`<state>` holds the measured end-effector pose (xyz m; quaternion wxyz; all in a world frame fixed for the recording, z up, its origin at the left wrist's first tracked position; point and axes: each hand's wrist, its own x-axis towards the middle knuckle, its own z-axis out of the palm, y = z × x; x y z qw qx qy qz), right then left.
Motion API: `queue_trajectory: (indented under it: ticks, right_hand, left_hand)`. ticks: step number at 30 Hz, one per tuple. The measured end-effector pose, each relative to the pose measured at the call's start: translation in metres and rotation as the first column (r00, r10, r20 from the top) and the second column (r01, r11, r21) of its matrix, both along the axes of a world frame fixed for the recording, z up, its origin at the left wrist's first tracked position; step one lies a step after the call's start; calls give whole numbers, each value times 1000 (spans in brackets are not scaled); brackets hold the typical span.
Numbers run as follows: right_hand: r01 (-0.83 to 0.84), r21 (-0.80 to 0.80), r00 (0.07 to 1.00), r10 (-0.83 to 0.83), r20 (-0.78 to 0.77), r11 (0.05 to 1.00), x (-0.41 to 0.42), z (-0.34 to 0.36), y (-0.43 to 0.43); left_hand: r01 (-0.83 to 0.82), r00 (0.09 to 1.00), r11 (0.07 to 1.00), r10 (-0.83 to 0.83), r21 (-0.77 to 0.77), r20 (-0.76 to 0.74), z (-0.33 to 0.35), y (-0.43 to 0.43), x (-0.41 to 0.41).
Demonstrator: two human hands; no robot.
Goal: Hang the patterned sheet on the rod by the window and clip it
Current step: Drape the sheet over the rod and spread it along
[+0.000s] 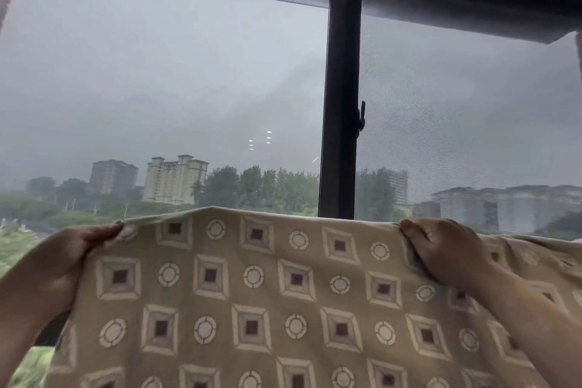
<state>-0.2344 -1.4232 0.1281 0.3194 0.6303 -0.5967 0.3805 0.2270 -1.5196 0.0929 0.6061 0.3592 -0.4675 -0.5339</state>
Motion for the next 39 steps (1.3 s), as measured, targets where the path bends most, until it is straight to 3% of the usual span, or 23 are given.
queue_trajectory:
  ticks: [2,3,5,7,9,10,12,15,17,19,21,23,26,30,33,36,39]
  right_hand:
    - [52,13,998,-52,-22,999,1,1,-1]
    - [77,16,997,-76,-32,997,1,1,-2]
    - [99,32,994,-98,-52,995,2,0,-5]
    - [73,51,996,-71,-52,996,3,-1,-7]
    - [28,62,999,-26,-39,998,4,0,-9]
    - [2,63,1000,-1,-22,998,3,0,-9]
    - [-61,66,998,60,20,996,0,0,-7]
    - [-96,92,995,97,-7,991,-18,-7,4]
    - [-8,96,998,13,-55,995,-47,-15,15]
    - [113,105,993,-109,-40,988,-89,-18,30]
    - [264,131,964,-264,-19,956,-142,-18,46]
    - [406,158,913,-408,-21,900,-195,-17,60]
    - [480,136,875,-484,-1,867,-269,-15,81]
    - [496,157,816,-520,253,854,-390,-20,118]
    - [471,296,701,-557,445,831,-477,-31,141]
    - [244,200,625,-311,716,949,-527,-45,145]
    - [-11,-55,371,55,927,998,-547,-51,146]
  left_hand:
    - [-157,986,982,162,-102,48,-6,-24,10]
    - [-211,953,944,256,-255,159,-18,-53,24]
    - [-445,711,727,642,-523,288,-20,-75,9]
    - [-367,485,440,842,-819,235,3,-25,-57]
    - [-36,410,290,877,-956,251,24,33,-136]
    - [81,420,300,854,-950,306,33,42,-163]
    - [238,317,361,848,-901,424,39,39,-197]
    - [205,214,358,892,-911,399,40,10,-223]
    - [135,289,346,883,-928,371,35,-17,-232]
    - [117,396,457,793,-882,463,30,-48,-239]
    - [116,517,505,705,-855,486,24,-79,-250]
    - [161,541,485,685,-859,488,23,-95,-277]
    - [203,503,451,713,-869,488,28,-72,-338]
    - [201,346,422,814,-884,467,34,-25,-429]
    - [193,328,472,795,-860,510,35,-3,-492]
    - [184,340,486,784,-854,519,39,15,-550]
    - [225,304,546,748,-807,590,40,26,-601]
